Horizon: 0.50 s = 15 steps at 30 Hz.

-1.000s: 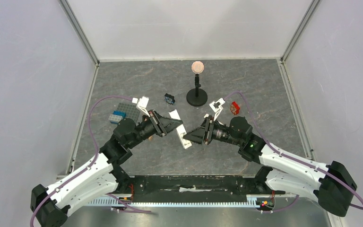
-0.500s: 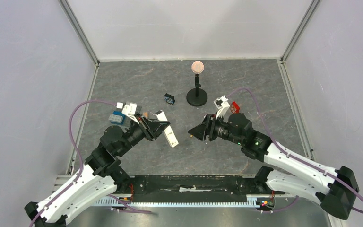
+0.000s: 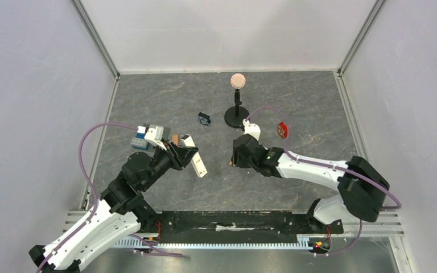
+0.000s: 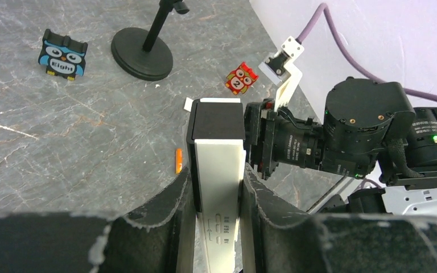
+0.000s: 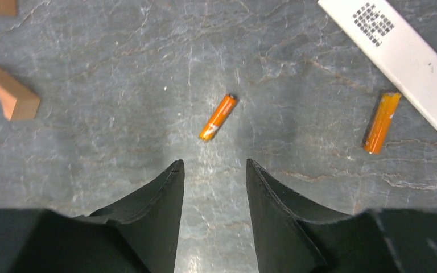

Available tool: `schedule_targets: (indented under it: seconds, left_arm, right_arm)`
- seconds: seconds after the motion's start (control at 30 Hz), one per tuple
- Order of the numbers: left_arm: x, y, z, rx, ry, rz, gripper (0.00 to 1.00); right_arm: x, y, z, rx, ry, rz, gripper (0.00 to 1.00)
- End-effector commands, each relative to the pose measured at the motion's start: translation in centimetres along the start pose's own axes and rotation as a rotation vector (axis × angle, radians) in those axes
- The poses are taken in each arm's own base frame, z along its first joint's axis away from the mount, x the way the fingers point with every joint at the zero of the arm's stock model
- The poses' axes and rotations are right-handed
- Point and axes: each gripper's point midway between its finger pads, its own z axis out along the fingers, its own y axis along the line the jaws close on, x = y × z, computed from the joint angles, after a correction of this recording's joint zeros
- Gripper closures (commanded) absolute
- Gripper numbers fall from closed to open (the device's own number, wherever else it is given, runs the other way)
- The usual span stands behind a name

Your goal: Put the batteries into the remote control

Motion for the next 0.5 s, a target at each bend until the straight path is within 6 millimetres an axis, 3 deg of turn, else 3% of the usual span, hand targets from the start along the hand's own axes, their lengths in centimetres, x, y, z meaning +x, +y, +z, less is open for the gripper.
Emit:
schedule_targets:
  seconds: [0.0, 0.23, 0.47]
  left_arm:
    - [-0.4, 0.6, 0.5, -0.017, -0.040, 0.037, 0.98]
    - [0.2, 1.6, 0.8, -0.046, -0.031, 0.073, 0.98]
    - [-1.4, 2.1, -0.7, -0.060, -0.119, 0.111, 0.98]
  right_arm:
    - [-2.7, 0.5, 1.2, 0.135, -0.110, 0.026, 0.53]
    - [-1.4, 0.3, 3.9, 0.317, -0.091, -0.011, 0.54]
    - [-0.1, 0.1, 5.6, 0.373, -0.075, -0.028, 0.57]
